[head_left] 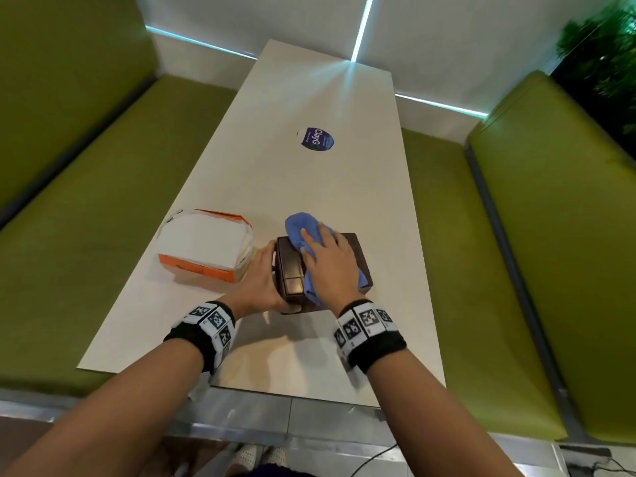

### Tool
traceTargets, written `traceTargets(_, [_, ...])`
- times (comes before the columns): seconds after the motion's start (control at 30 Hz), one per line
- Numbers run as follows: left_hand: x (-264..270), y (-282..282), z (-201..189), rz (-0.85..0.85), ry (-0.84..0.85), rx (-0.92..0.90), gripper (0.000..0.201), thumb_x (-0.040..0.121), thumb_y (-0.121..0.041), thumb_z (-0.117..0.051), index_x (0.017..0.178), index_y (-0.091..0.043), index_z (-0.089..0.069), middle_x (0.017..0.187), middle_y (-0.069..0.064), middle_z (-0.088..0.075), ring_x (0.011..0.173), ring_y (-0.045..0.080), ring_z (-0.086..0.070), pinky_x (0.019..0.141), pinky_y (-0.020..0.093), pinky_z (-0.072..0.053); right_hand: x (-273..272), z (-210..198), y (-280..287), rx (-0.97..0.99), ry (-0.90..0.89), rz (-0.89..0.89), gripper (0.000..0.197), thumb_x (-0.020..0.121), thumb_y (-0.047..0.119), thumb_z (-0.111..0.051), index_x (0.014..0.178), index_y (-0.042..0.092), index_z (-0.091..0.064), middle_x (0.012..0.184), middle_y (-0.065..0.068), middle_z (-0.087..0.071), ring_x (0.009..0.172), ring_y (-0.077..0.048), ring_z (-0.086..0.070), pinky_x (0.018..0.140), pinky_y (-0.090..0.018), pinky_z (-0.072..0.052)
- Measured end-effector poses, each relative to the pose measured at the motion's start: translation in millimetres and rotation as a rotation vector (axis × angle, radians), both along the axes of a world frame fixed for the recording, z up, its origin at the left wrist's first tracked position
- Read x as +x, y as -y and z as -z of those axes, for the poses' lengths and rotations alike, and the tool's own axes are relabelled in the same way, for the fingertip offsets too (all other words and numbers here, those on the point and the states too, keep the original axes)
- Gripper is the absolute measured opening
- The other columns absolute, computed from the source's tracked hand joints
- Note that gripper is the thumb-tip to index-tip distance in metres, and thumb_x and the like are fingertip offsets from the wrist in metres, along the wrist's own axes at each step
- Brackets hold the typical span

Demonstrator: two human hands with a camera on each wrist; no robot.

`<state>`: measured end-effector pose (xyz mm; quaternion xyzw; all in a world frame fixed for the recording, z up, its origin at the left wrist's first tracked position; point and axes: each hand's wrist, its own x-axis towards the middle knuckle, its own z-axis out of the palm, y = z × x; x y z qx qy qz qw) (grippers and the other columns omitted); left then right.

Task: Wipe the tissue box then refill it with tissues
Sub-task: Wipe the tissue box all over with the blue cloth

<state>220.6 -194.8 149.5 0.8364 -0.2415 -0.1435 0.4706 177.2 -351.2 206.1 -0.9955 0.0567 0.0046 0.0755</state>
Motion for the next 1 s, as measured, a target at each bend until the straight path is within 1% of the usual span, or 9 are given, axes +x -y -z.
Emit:
traceTargets(0.1, [-1.7, 3.9, -5.0, 0.008, 0.040, -0.062, 0.117, 0.039, -0.048, -0.085, 0.137, -0.015, -0.031, 0.130, 0.004, -0.043, 0.120, 0.024, -0.048, 0.104, 0.041, -0.042, -17.2, -0.2, -24.6, 0.012, 0.112, 0.000, 0.046, 0.100, 0.034, -0.039, 0.145, 0.024, -0.039, 0.156, -0.005, -0.031, 0.131, -0.033, -0.039, 0.106, -0.042, -0.038])
traceTargets(0.2, [1.2, 4.7, 0.2, -0.002, 0.019, -0.059, 0.092, 0.049, -0.049, -0.081, 0.122, -0.004, -0.048, 0.113, 0.004, -0.057, 0.107, 0.015, -0.059, 0.093, 0.045, -0.050, -50.5, 8.8, -28.7, 0.066, 0.226, -0.121, 0.043, 0.093, 0.034, -0.039, 0.131, 0.022, -0.058, 0.142, -0.007, -0.052, 0.108, -0.031, -0.056, 0.090, -0.038, -0.050])
traceTargets(0.33, [3.5, 1.2, 9.3, -0.063, -0.066, -0.014, 0.134, 0.035, -0.044, -0.091, 0.145, -0.014, -0.021, 0.137, 0.007, -0.044, 0.124, 0.022, -0.049, 0.105, 0.043, -0.044, -77.9, 11.1, 16.1, 0.026, 0.268, 0.020, 0.040, 0.094, 0.036, -0.044, 0.130, 0.031, -0.058, 0.143, -0.005, -0.051, 0.107, -0.022, -0.042, 0.088, -0.033, -0.041])
traceTargets(0.43, [6.9, 2.2, 8.9, -0.035, -0.060, 0.015, 0.136, 0.032, -0.039, -0.094, 0.146, -0.018, -0.022, 0.137, 0.004, -0.042, 0.123, 0.023, -0.047, 0.104, 0.041, -0.045, -88.5, 11.1, 23.4, 0.027, 0.314, 0.228, 0.040, 0.086, 0.025, -0.067, 0.126, 0.023, -0.062, 0.136, -0.013, -0.055, 0.103, -0.031, -0.053, 0.083, -0.042, -0.052])
traceTargets(0.5, [8.8, 3.3, 7.1, 0.003, -0.059, 0.012, 0.134, 0.032, -0.042, -0.093, 0.145, -0.023, -0.022, 0.136, 0.005, -0.041, 0.123, 0.025, -0.048, 0.104, 0.045, -0.045, -90.6, 10.3, 1.2, -0.037, 0.345, 0.215, 0.045, 0.079, 0.024, -0.074, 0.122, 0.018, -0.064, 0.127, -0.015, -0.060, 0.100, -0.029, -0.052, 0.079, -0.041, -0.054])
traceTargets(0.6, [12.6, 5.4, 6.6, 0.015, -0.023, -0.013, 0.117, 0.037, -0.046, -0.088, 0.137, -0.020, -0.033, 0.128, 0.005, -0.050, 0.118, 0.023, -0.054, 0.099, 0.047, -0.048, -76.8, 9.3, -35.5, -0.022, 0.343, 0.058, 0.041, 0.080, 0.031, -0.061, 0.119, 0.019, -0.064, 0.123, -0.010, -0.060, 0.100, -0.023, -0.042, 0.082, -0.035, -0.048])
traceTargets(0.67, [12.5, 5.6, 6.8, 0.025, -0.005, -0.007, 0.109, 0.039, -0.043, -0.085, 0.134, -0.018, -0.037, 0.123, 0.004, -0.052, 0.113, 0.021, -0.056, 0.095, 0.047, -0.050, -52.7, 1.6, -39.5, 0.001, 0.300, 0.028, 0.039, 0.082, 0.031, -0.059, 0.120, 0.022, -0.063, 0.127, -0.008, -0.059, 0.099, -0.025, -0.046, 0.079, -0.037, -0.049])
traceTargets(0.83, [12.9, 2.6, 15.1, 0.000, -0.035, 0.039, 0.137, 0.031, -0.041, -0.093, 0.145, -0.019, -0.021, 0.133, 0.005, -0.045, 0.122, 0.021, -0.048, 0.105, 0.043, -0.044, -20.6, -18.7, 16.3, -0.056, 0.088, 0.152, 0.050, 0.094, 0.024, -0.050, 0.143, 0.027, -0.037, 0.155, -0.006, -0.024, 0.115, -0.033, -0.042, 0.091, -0.041, -0.037])
traceTargets(1.0, [11.3, 3.6, 13.1, -0.004, -0.068, 0.084, 0.141, 0.033, -0.039, -0.092, 0.148, -0.021, -0.013, 0.138, 0.005, -0.035, 0.127, 0.022, -0.038, 0.108, 0.040, -0.039, -43.4, -10.4, 27.7, -0.108, 0.195, 0.327, 0.043, 0.091, 0.024, -0.060, 0.133, 0.017, -0.053, 0.144, -0.008, -0.045, 0.096, -0.032, -0.051, 0.076, -0.038, -0.042])
